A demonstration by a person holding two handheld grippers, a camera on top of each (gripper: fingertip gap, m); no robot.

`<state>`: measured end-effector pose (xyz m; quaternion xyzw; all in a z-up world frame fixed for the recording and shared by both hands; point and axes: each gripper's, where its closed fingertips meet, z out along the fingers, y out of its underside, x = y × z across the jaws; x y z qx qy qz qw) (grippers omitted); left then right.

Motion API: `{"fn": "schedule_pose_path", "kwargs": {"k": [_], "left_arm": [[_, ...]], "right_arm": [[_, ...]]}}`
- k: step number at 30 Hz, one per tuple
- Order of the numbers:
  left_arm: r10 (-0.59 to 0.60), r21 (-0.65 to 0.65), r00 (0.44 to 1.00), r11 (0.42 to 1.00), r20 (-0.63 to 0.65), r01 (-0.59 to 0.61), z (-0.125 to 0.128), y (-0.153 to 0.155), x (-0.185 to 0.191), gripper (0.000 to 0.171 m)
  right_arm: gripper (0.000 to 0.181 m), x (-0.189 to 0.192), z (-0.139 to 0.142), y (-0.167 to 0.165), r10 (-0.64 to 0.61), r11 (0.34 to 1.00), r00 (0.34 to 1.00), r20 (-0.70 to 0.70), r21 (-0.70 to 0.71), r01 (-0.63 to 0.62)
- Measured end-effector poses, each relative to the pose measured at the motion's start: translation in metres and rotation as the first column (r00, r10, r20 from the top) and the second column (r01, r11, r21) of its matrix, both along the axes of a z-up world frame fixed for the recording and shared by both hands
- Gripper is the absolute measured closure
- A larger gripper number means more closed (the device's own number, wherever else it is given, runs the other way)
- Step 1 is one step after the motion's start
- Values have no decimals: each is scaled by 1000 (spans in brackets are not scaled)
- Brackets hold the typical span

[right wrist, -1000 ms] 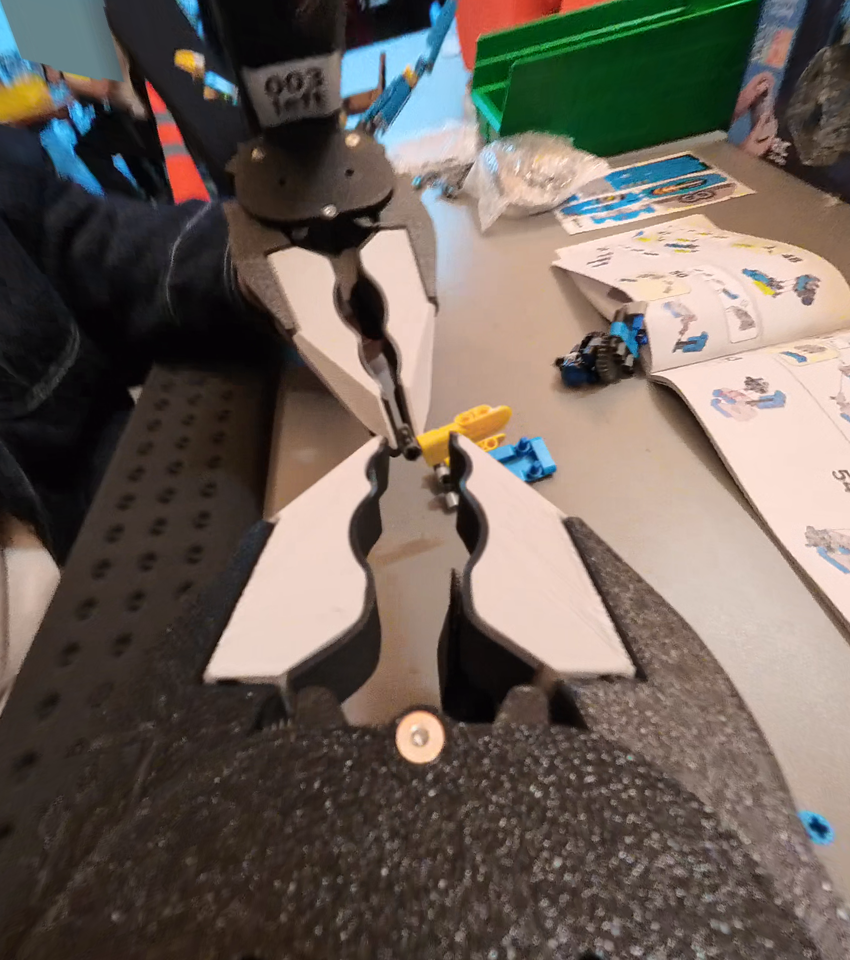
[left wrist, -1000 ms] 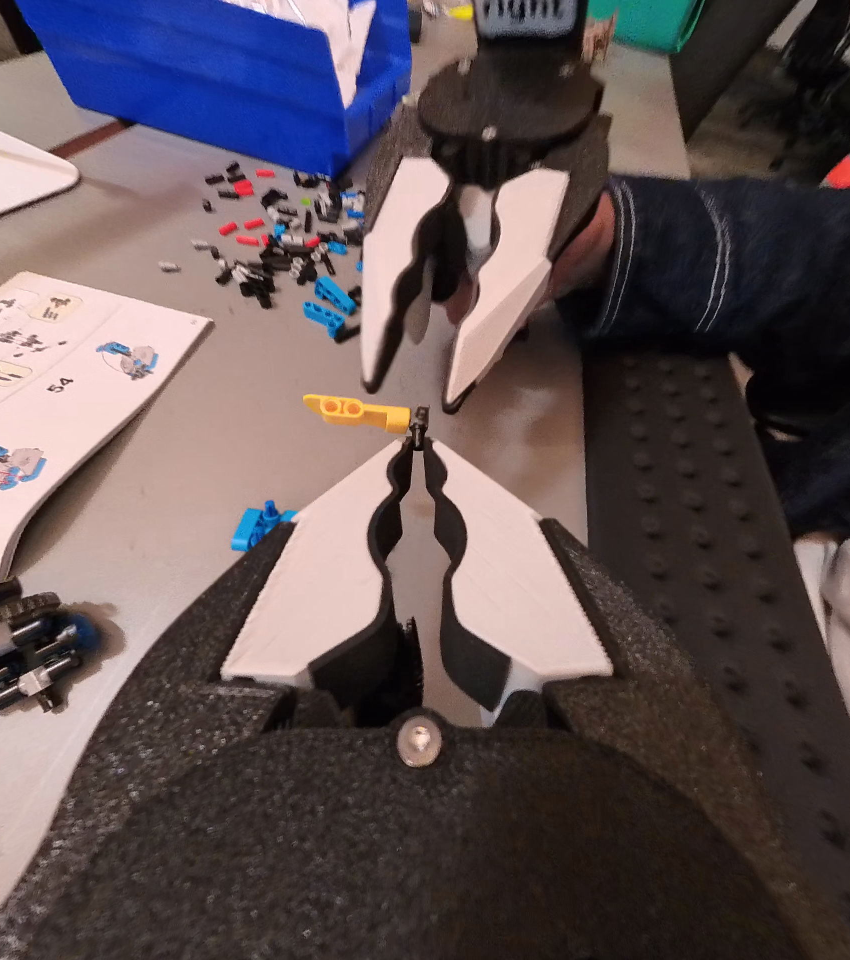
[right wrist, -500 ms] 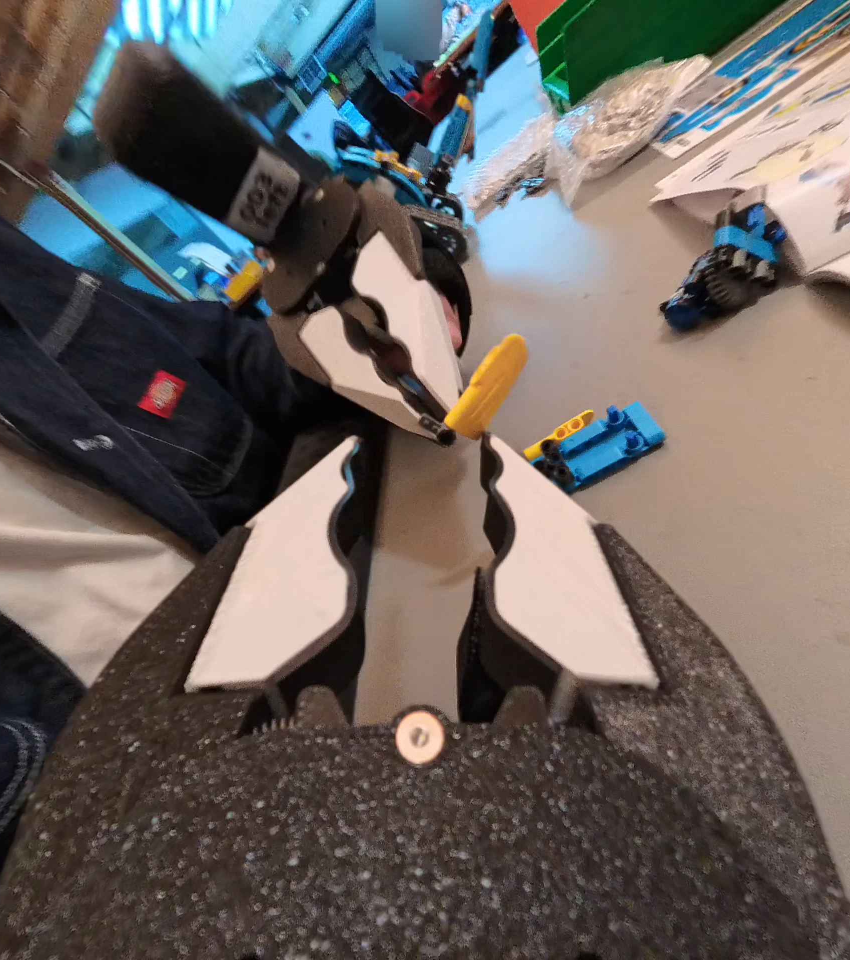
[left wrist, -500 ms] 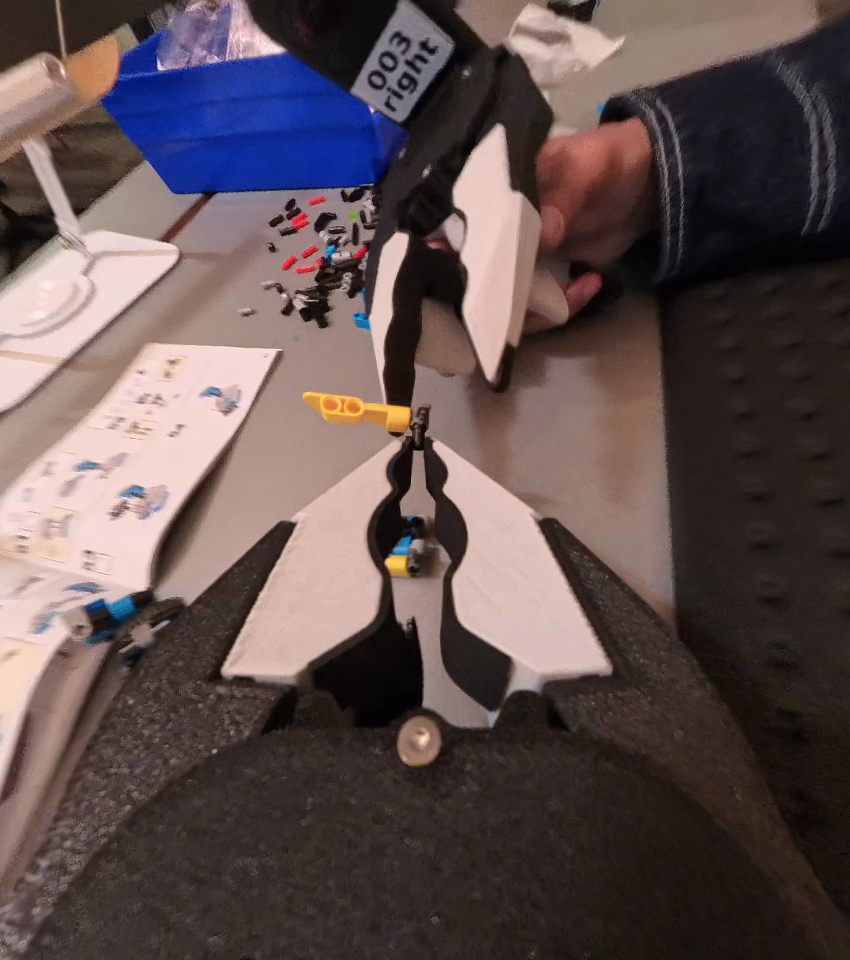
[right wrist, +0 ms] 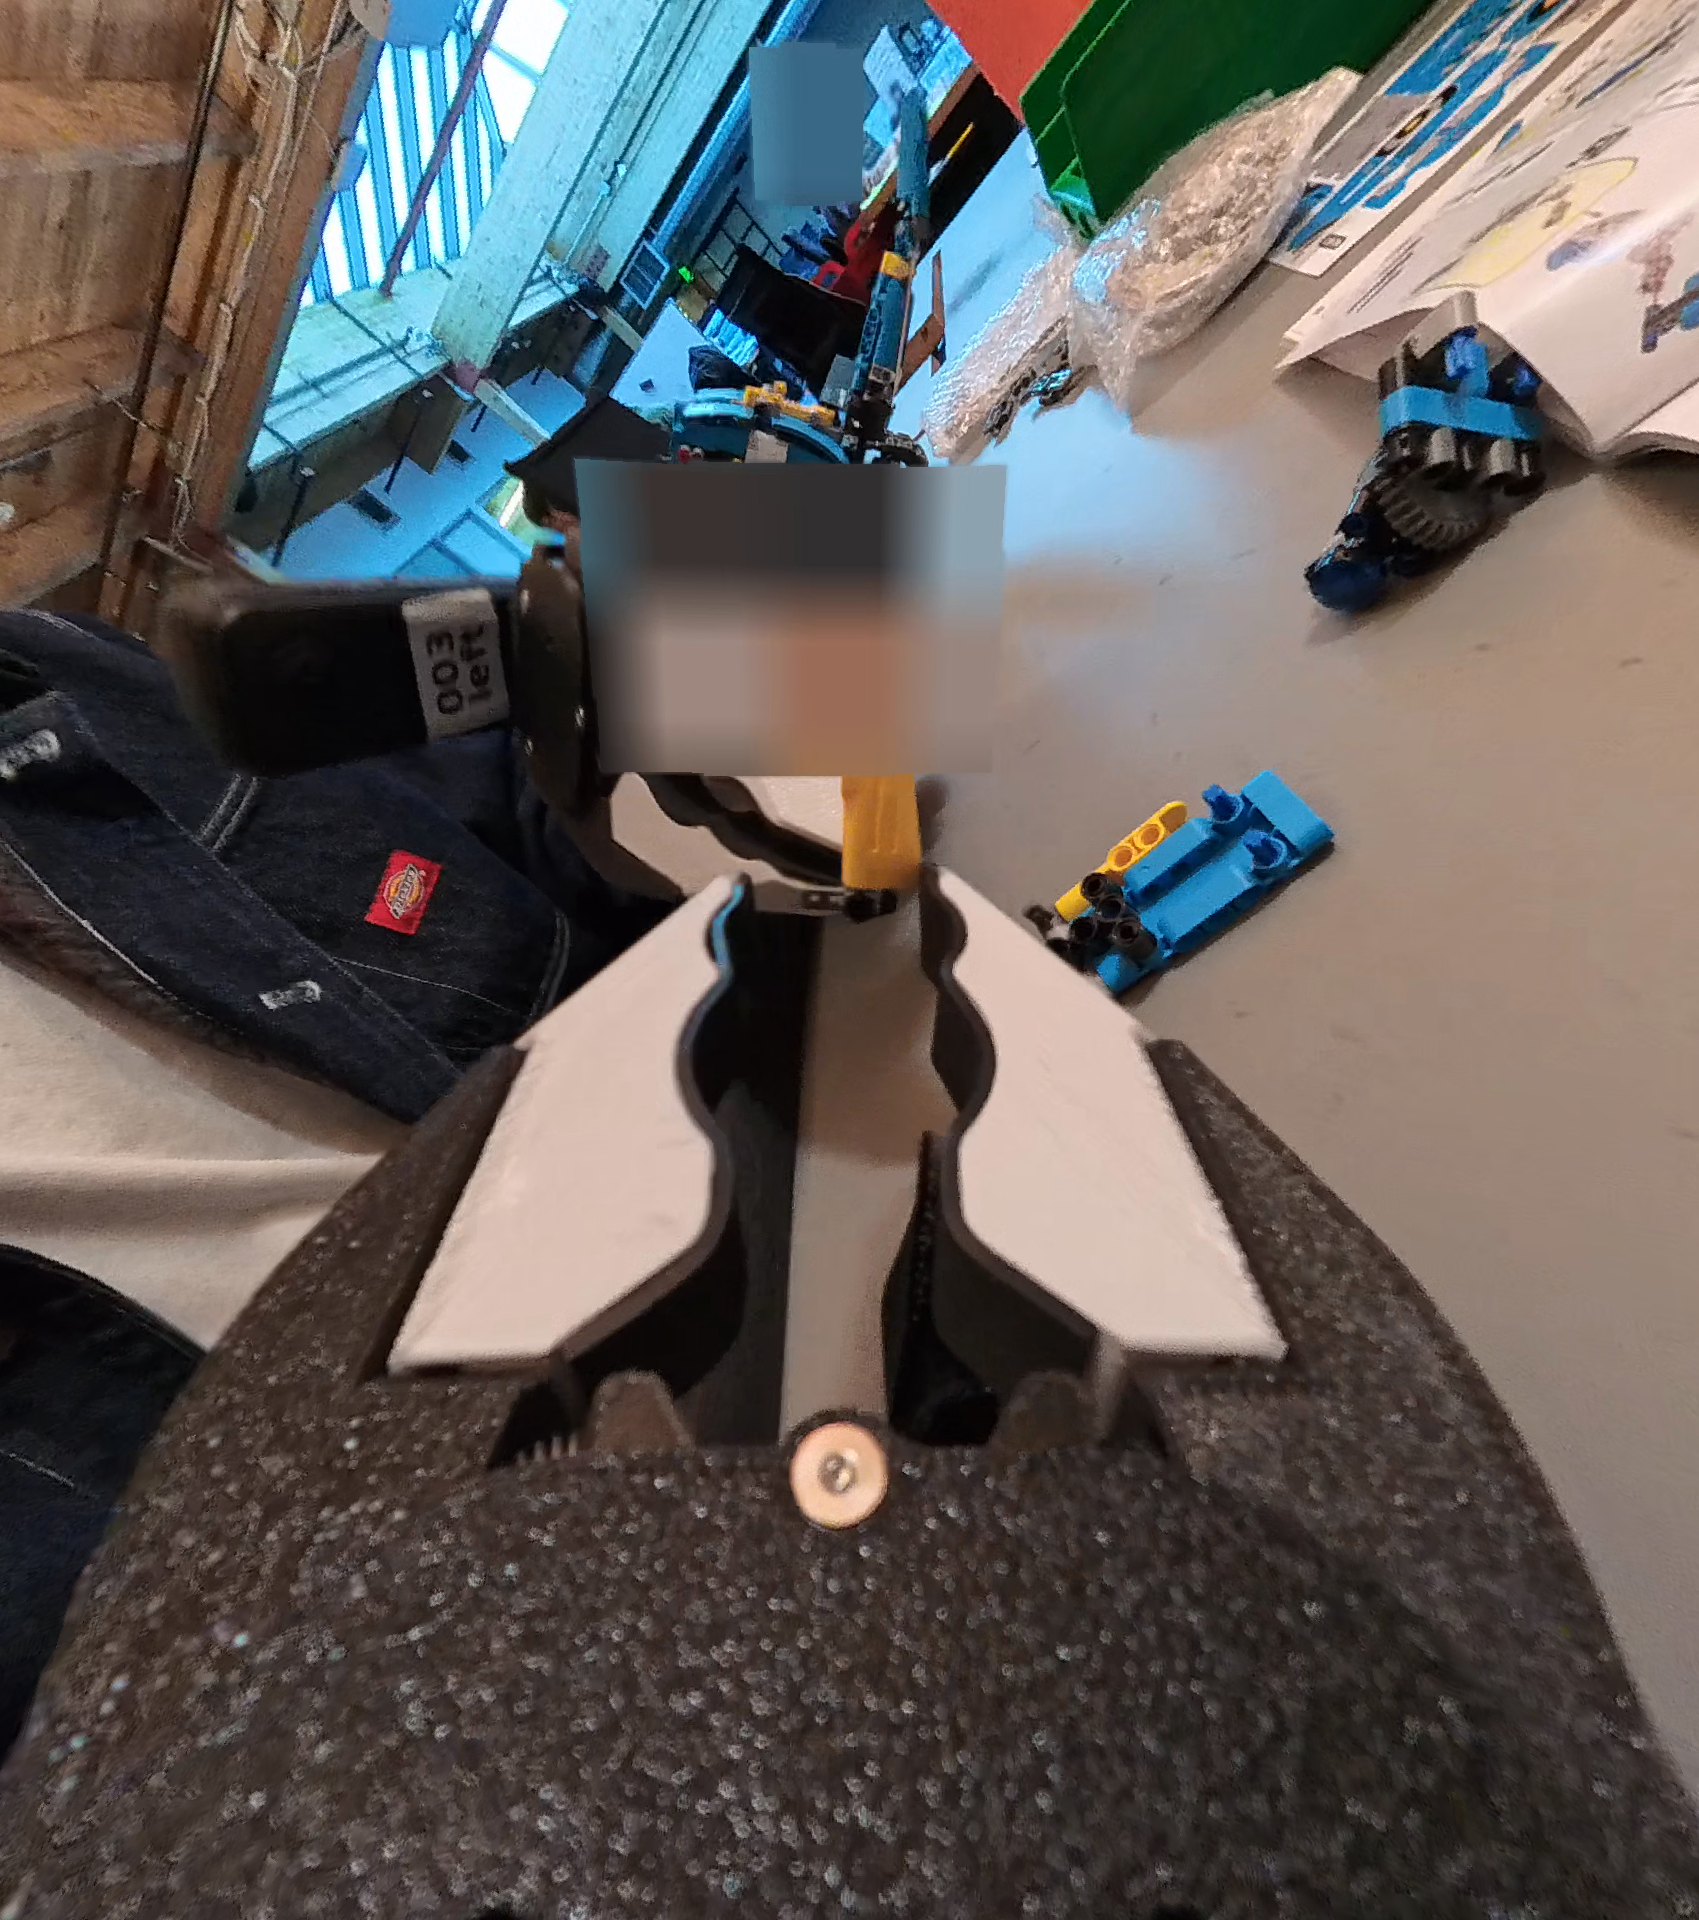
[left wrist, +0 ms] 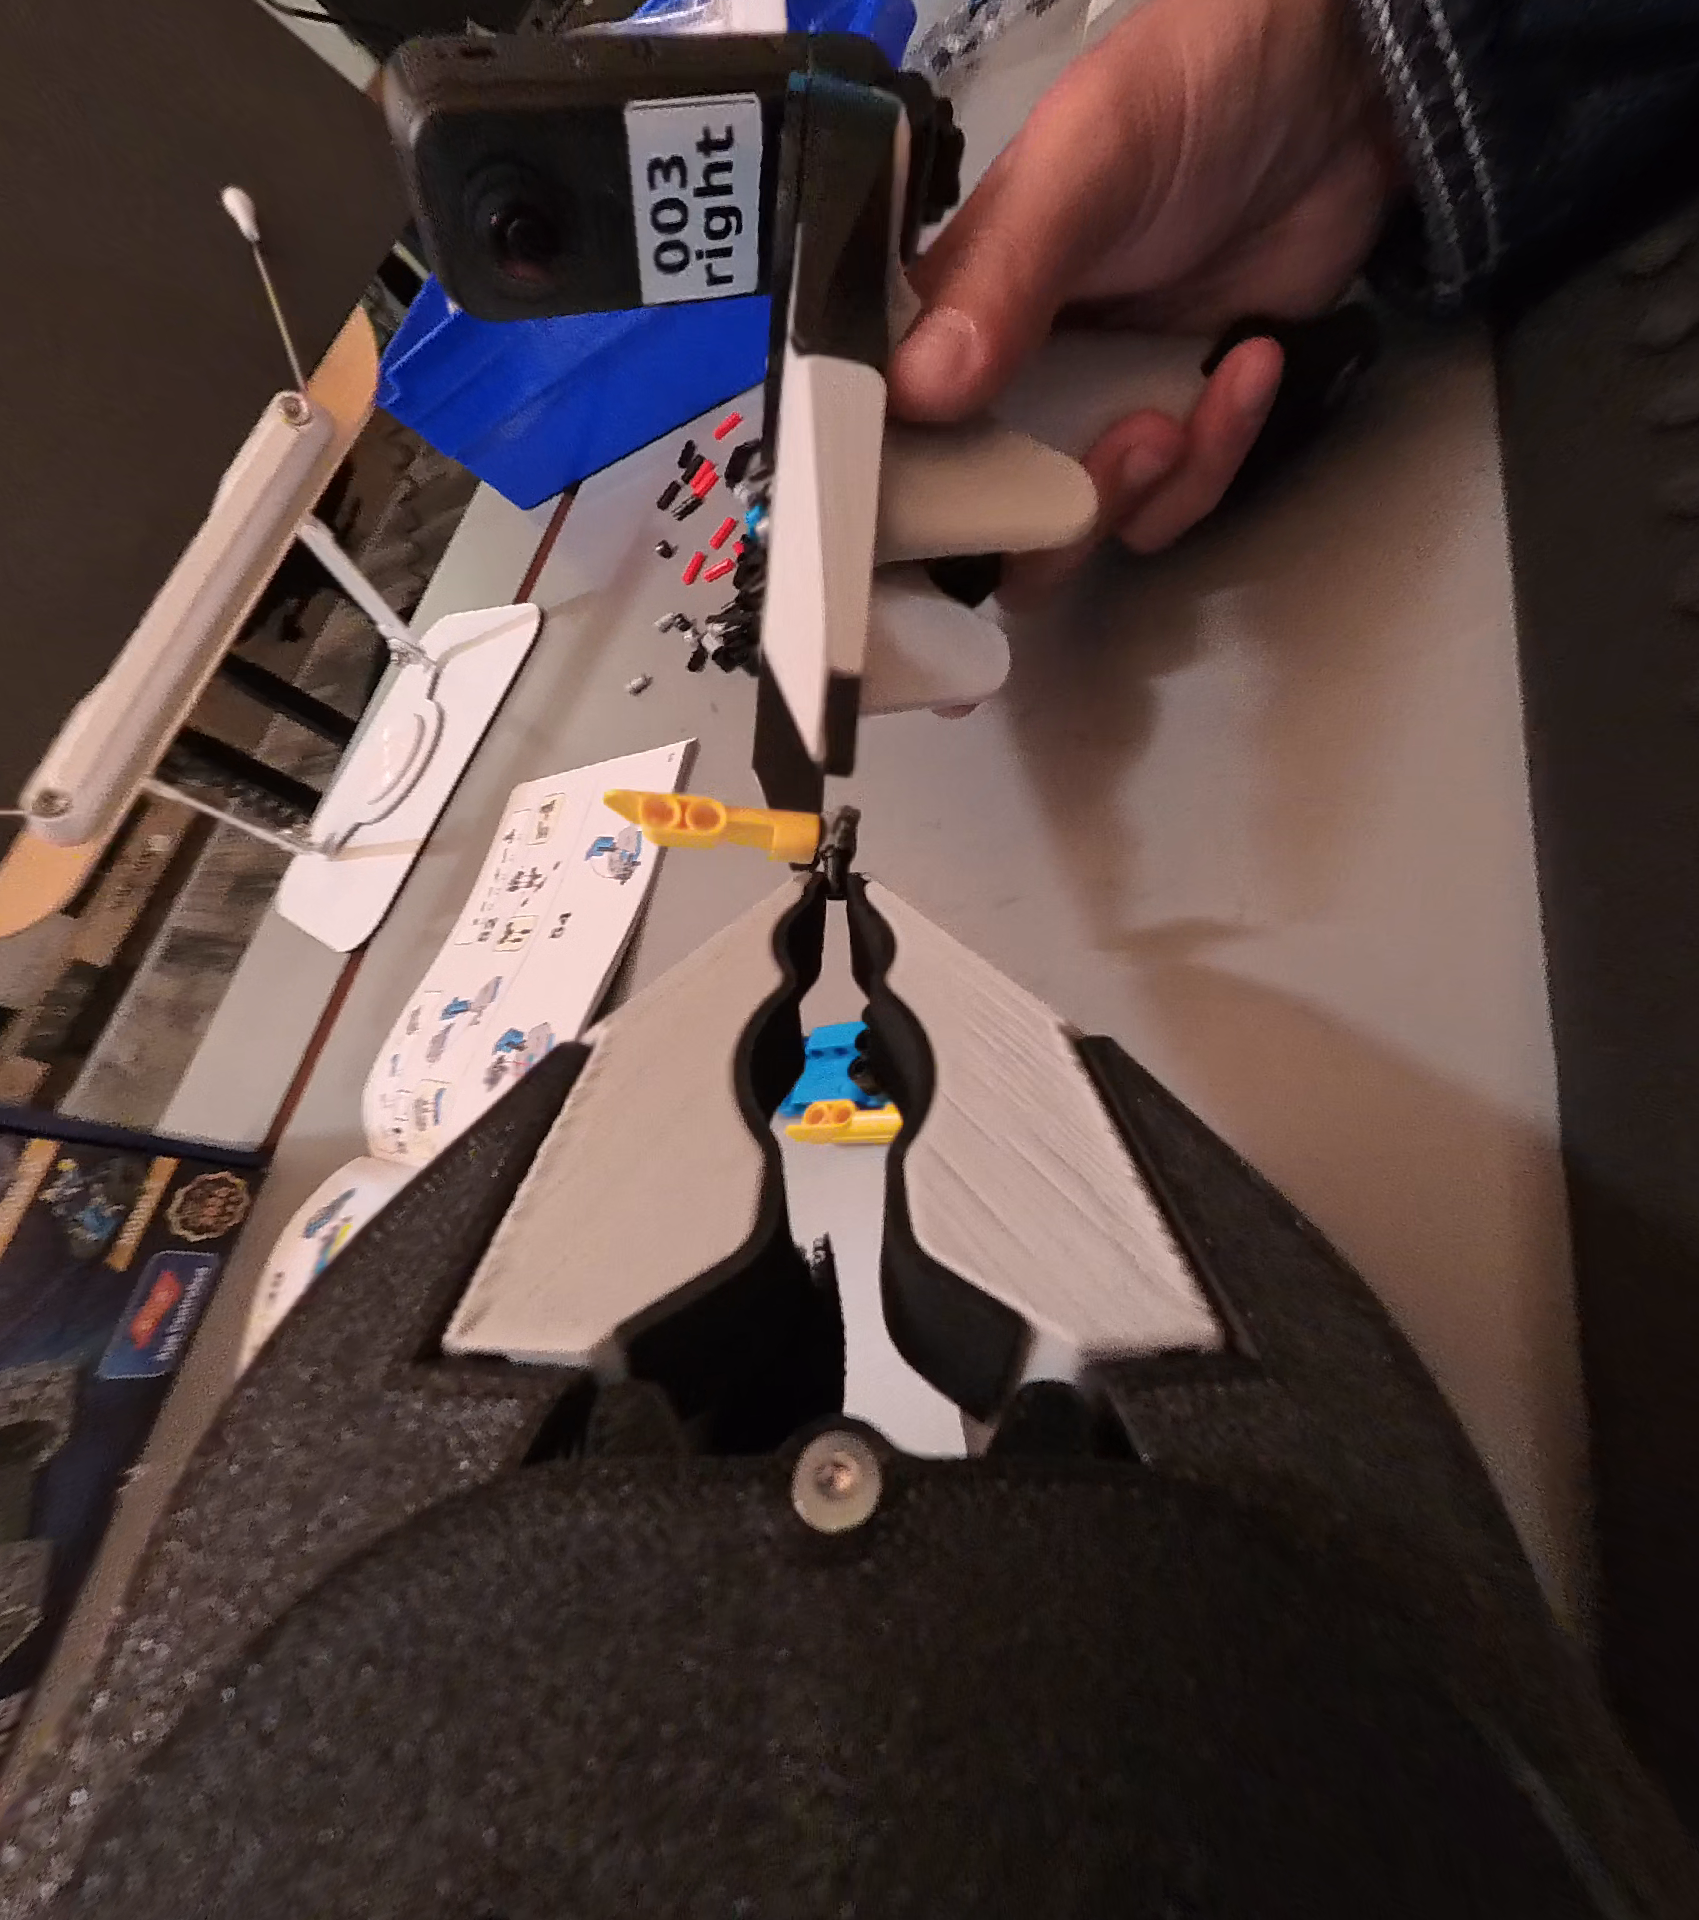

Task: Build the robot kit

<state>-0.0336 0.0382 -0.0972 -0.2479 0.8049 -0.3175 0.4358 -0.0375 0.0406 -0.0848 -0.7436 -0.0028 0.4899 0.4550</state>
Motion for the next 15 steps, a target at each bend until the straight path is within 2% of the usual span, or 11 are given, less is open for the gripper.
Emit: {"fn": "schedule_pose_path", "kwargs": {"k": [1, 2, 3, 11, 14, 15], "left_arm": [[7, 26, 1000, 1000, 14, -7, 0, 1, 1, 168], [10, 43, 1000, 999, 26, -11, 1, 1, 1, 168], [17, 50, 999, 999, 30, -18, 1, 2, 2, 168], [9, 10, 1000, 1000, -7, -9, -3, 0, 1, 168], [16, -71, 999, 997, -40, -19, -4, 0, 1, 167], [15, -132, 998, 991, -66, -23, -3, 1, 0, 151]], "right_arm": [[152, 2, 1, 2, -13, 1000, 1000, -19, -13, 13], [166, 5, -1, 4, -34, 999, 999, -30, -27, 34], [168, 6, -1, 5, -45, 999, 998, -41, -31, 43], [167, 4, -7, 5, -55, 998, 996, 75, -19, 57], [167, 5, -9, 5, -61, 998, 991, 119, -18, 64], [168, 7, -9, 6, -74, 997, 992, 105, -29, 78]]}}
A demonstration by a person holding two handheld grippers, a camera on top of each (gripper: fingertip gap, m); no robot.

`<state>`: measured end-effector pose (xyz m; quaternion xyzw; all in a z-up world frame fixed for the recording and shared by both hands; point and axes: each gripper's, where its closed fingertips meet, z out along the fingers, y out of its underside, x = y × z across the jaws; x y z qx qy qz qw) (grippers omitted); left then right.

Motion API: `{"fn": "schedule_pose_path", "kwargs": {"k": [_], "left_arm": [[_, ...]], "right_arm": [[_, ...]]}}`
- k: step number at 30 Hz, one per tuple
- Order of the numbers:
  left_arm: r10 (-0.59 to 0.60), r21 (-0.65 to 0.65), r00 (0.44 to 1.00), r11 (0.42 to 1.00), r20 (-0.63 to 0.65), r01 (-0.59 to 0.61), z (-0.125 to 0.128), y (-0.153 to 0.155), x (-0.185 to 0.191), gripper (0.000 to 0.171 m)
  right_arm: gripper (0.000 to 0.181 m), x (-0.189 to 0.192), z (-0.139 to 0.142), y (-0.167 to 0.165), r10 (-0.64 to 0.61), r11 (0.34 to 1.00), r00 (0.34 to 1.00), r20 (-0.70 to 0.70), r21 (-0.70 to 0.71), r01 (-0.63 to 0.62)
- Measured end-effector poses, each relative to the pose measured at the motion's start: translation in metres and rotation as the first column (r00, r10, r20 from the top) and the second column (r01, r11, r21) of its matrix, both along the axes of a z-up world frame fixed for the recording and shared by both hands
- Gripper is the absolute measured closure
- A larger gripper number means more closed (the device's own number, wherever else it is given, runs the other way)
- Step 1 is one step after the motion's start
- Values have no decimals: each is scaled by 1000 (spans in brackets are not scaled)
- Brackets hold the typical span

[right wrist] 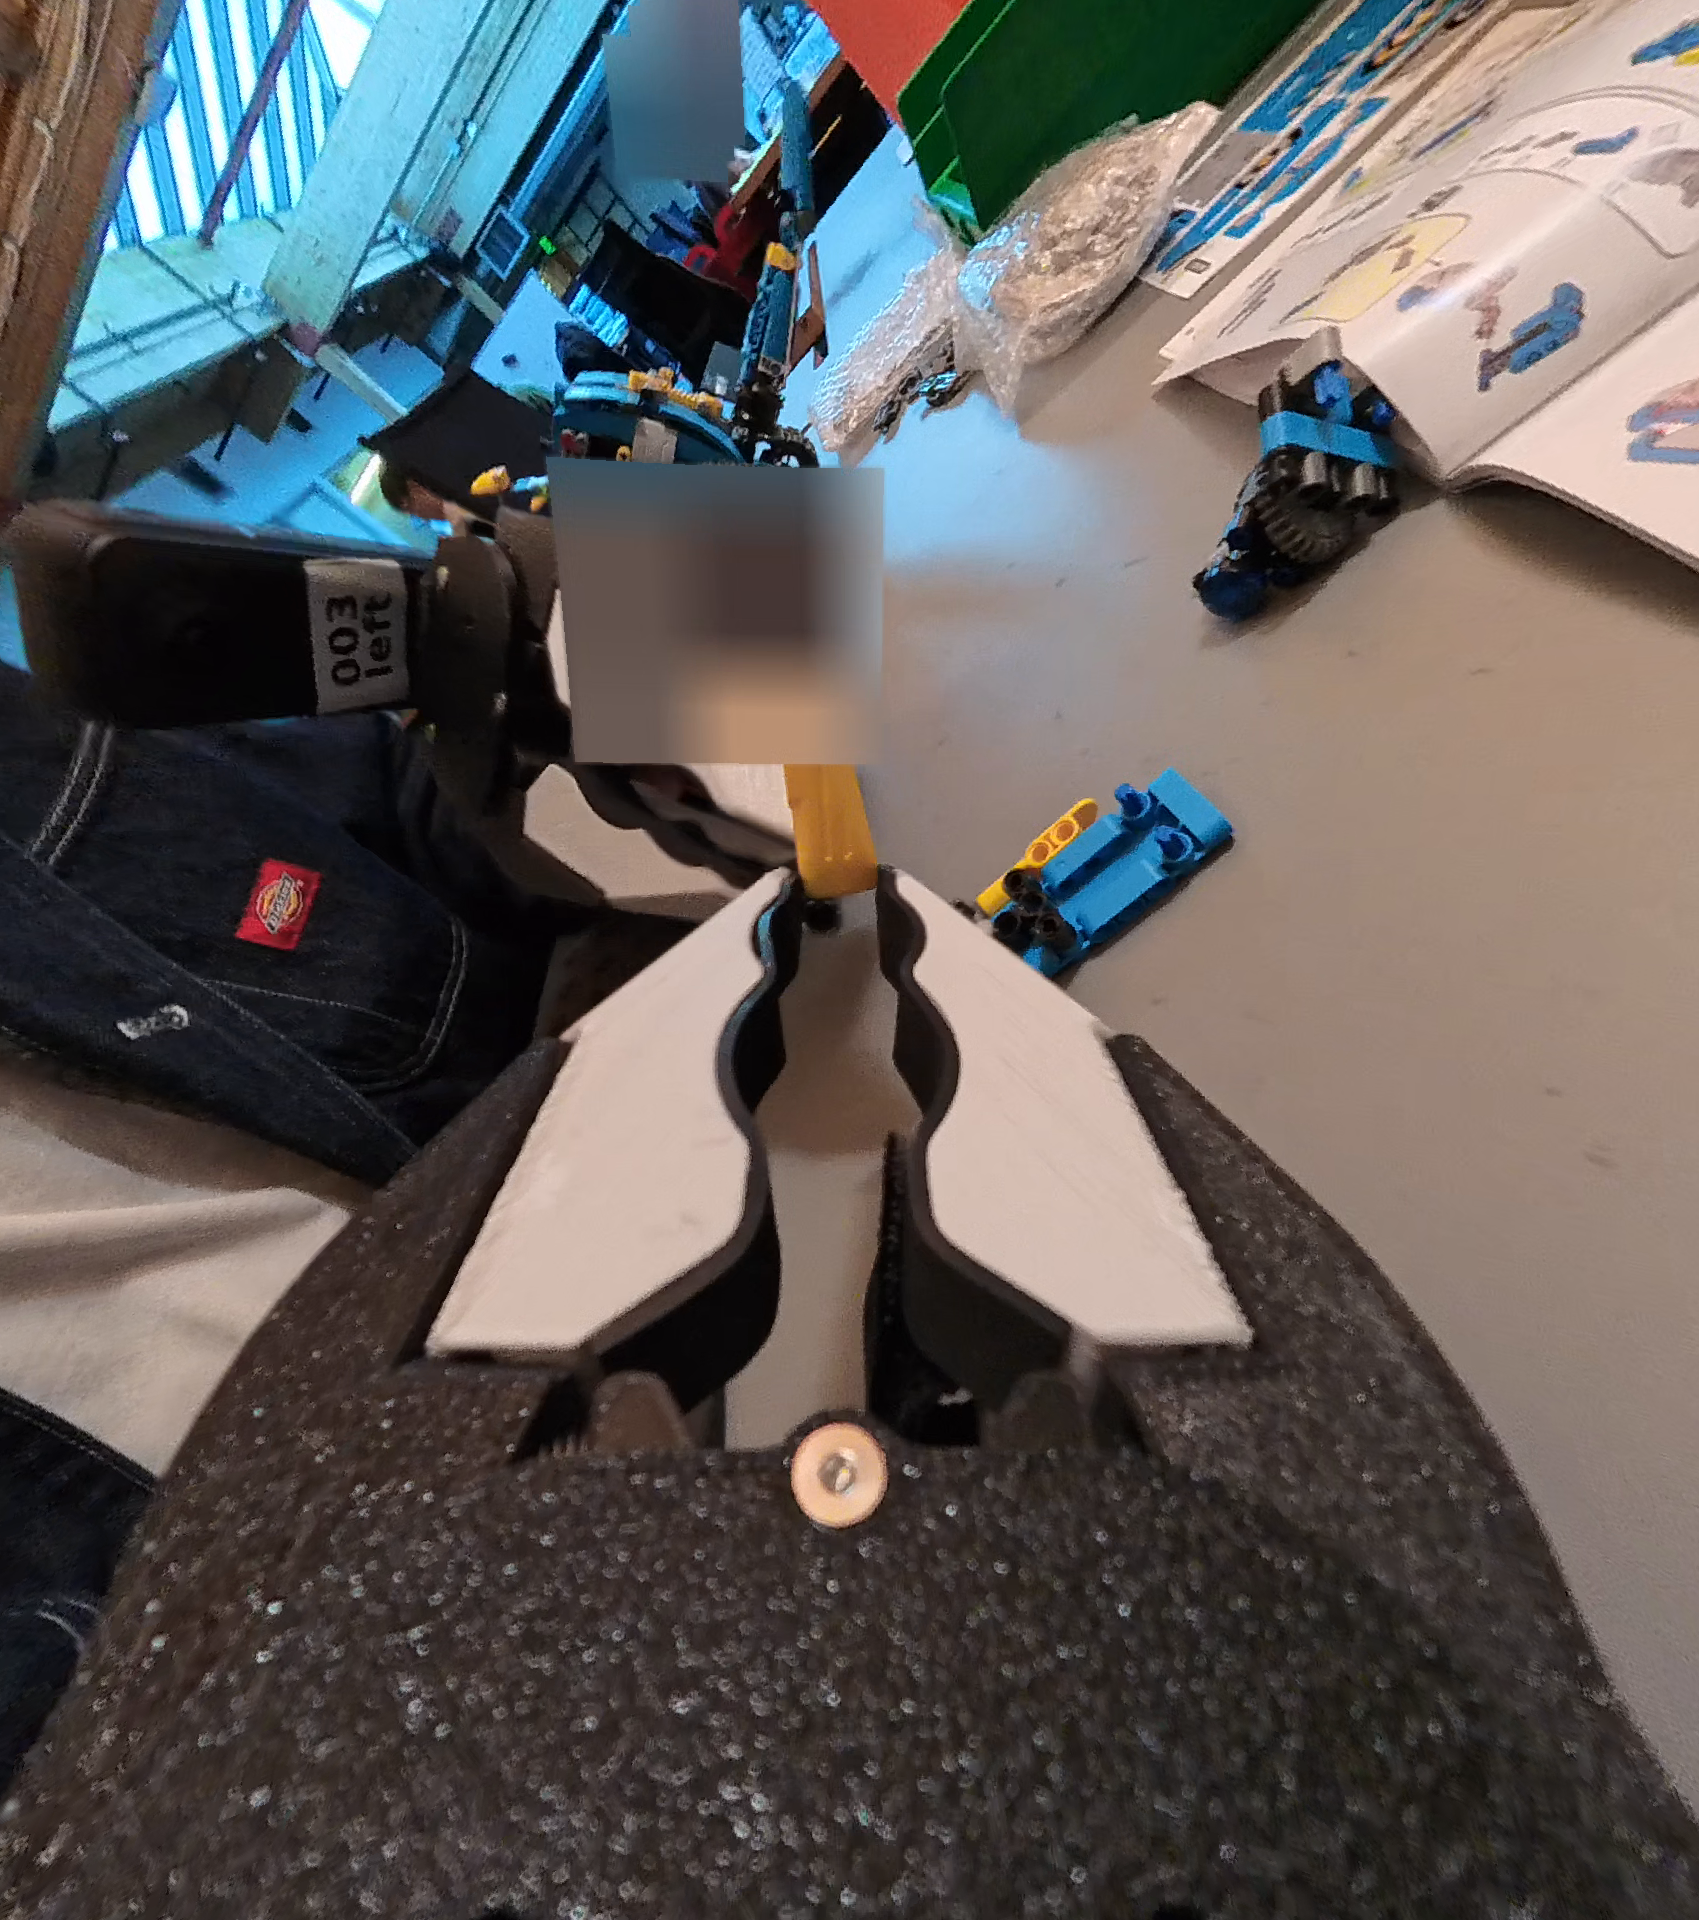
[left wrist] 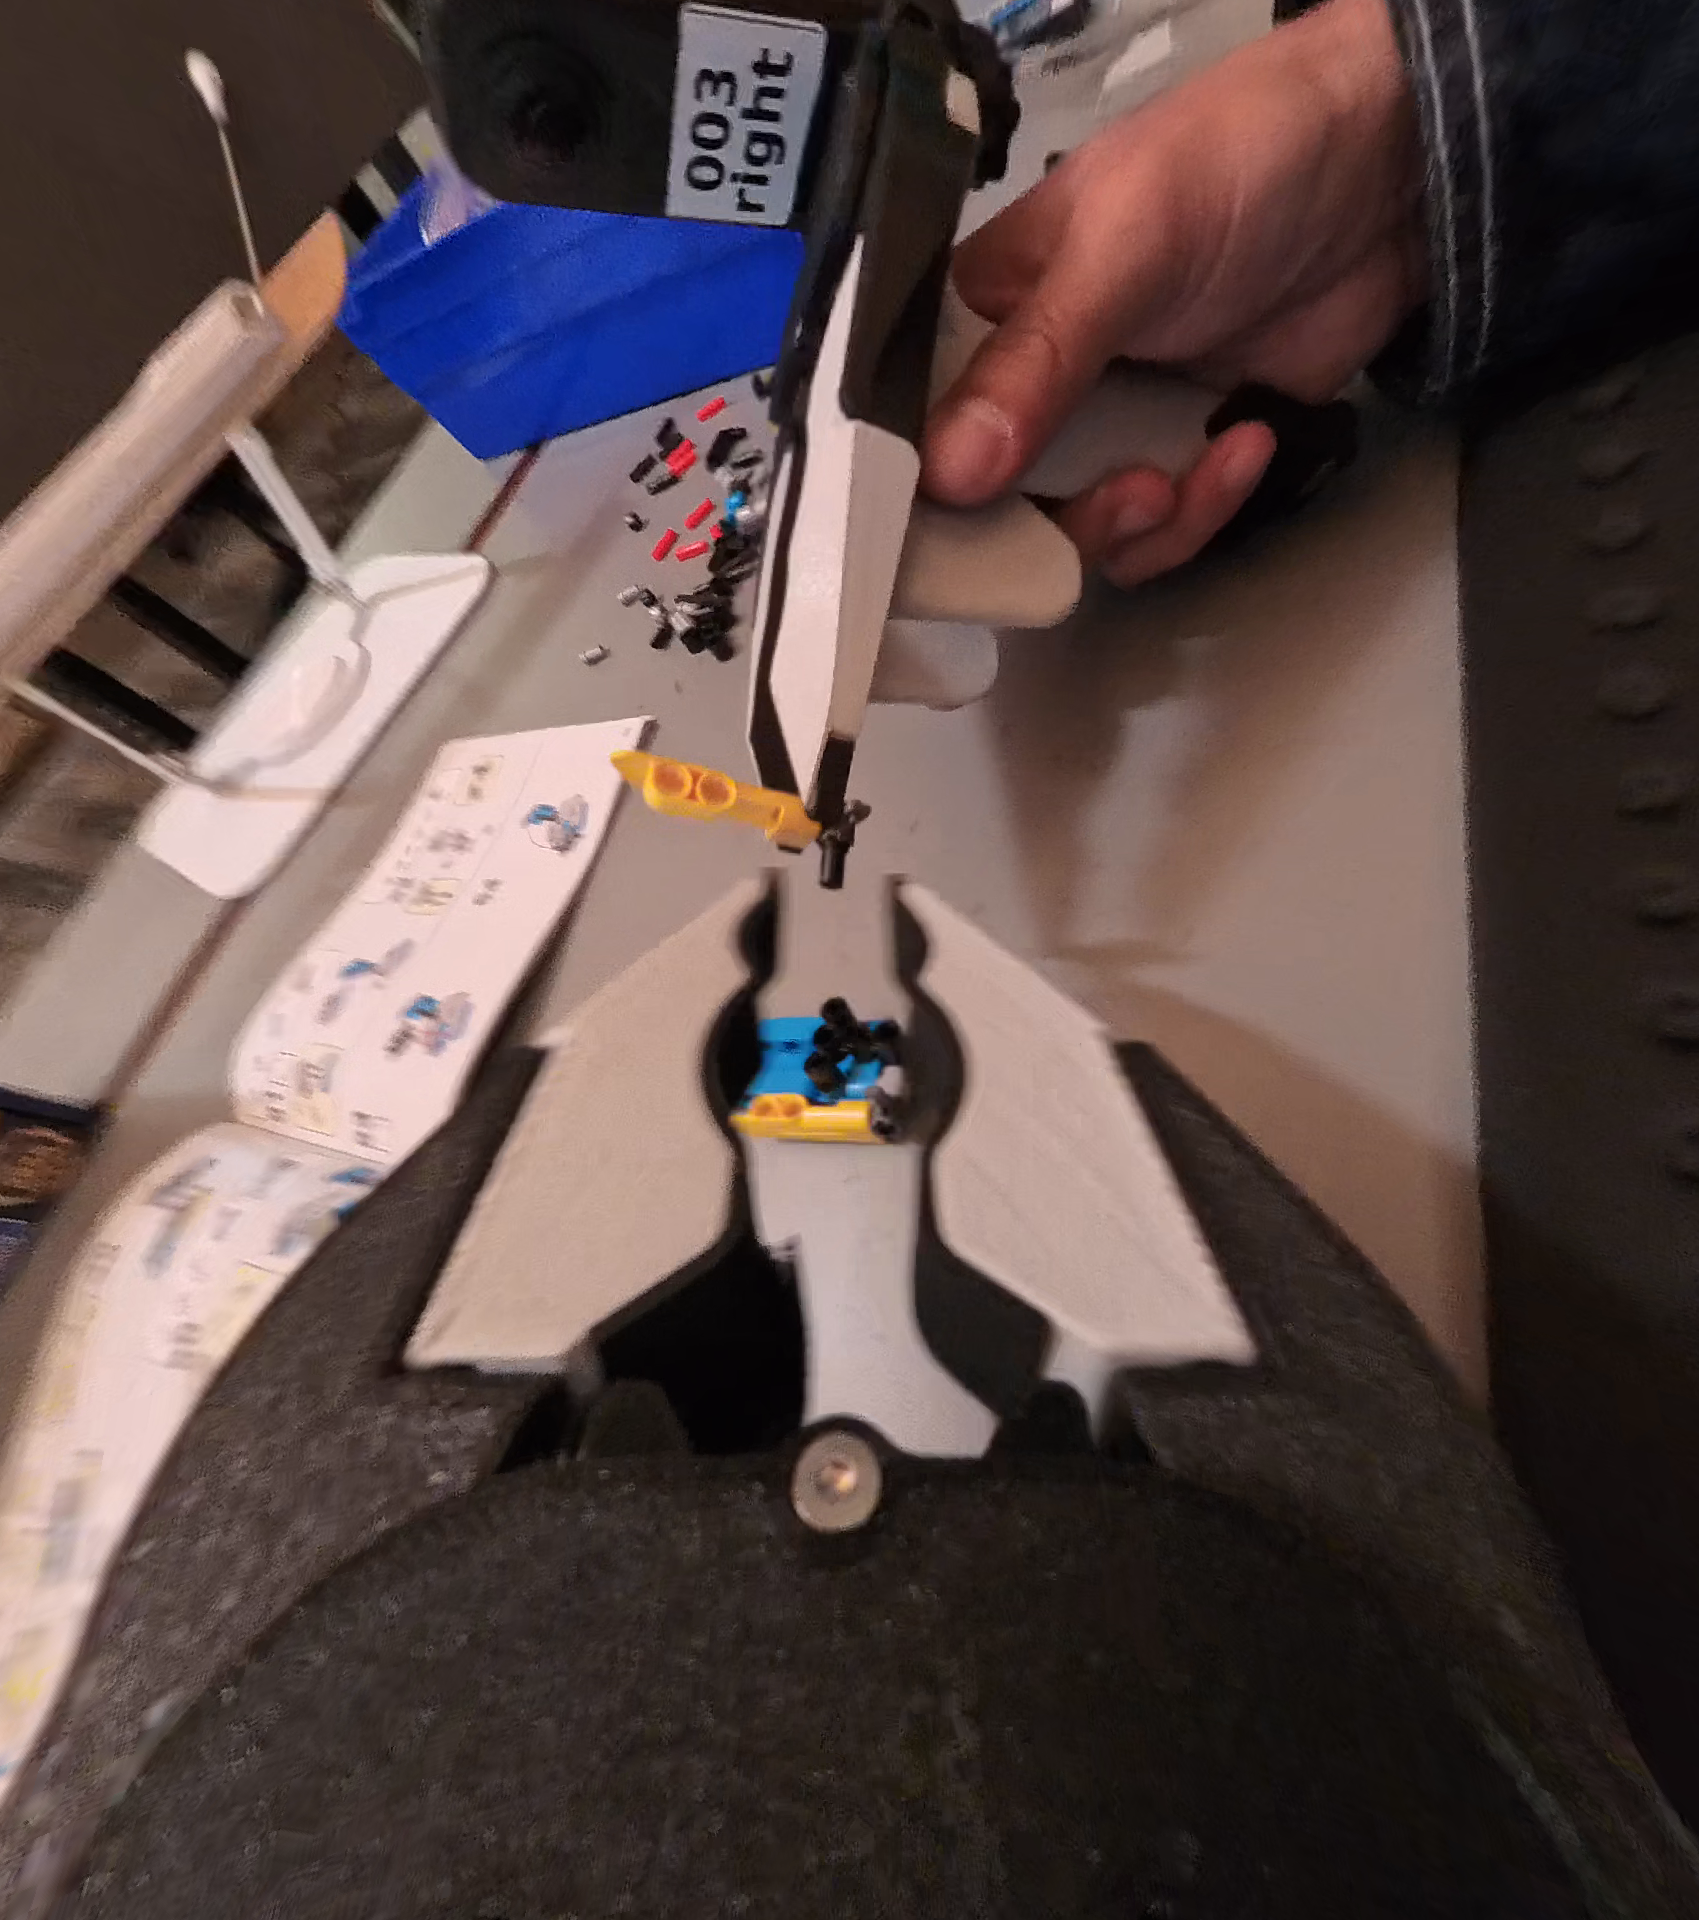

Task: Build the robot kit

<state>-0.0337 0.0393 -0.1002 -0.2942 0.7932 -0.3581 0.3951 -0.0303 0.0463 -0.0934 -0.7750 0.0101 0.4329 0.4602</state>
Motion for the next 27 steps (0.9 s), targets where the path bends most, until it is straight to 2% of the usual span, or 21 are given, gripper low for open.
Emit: {"fn": "schedule_pose_path", "kwargs": {"k": [1, 2, 5, 7, 10, 15, 16, 18, 20, 22, 24, 27], "left_arm": [[1, -68, 999, 998, -55, -5, -2, 3, -2, 126], [16, -118, 994, 993, -108, -29, -6, 11, -2, 113], [27, -226, 962, 970, -271, -91, -23, 37, 1, 82], [-30, -314, 930, 945, -365, -93, -34, 41, 3, 73], [-41, -259, 897, 962, -440, -83, -55, 47, 8, 73], [-63, -157, 892, 988, -447, -9, -64, 36, 13, 90], [-69, -167, 887, 986, -456, -10, -64, 34, 13, 102], [-76, -178, 875, 984, -478, -12, -64, 34, 14, 102], [-56, -136, 884, 991, -465, -8, -63, 35, 14, 103], [-32, -119, 936, 993, -351, -11, -47, 36, 18, 103], [-49, -186, 982, 982, -184, 15, -15, 30, 16, 103], [-46, -235, 998, 971, -34, 37, 15, 29, 11, 103]], "right_arm": [[168, 3, -2, 0, -15, 1000, 1000, -20, -25, 14], [168, 5, -8, 0, -30, 998, 999, -27, -64, 29], [167, 9, -28, -2, -65, 983, 998, -24, -176, 59], [167, 9, -32, -1, -78, 976, 996, -45, -208, 67], [167, 11, -38, -1, -87, 968, 995, -56, -241, 72], [167, 15, -38, -2, -103, 966, 991, -85, -245, 80], [167, 15, -38, -2, -104, 967, 991, -85, -243, 80], [167, 14, -39, -2, -102, 965, 992, -81, -249, 79], [167, 14, -39, -1, -106, 965, 991, -84, -248, 82], [167, 16, -33, -1, -125, 968, 983, -131, -235, 92], [168, 16, -16, 0, -137, 977, 960, -246, -195, 89], [168, 6, -1, -2, -77, 988, 937, -341, -153, 26]]}}
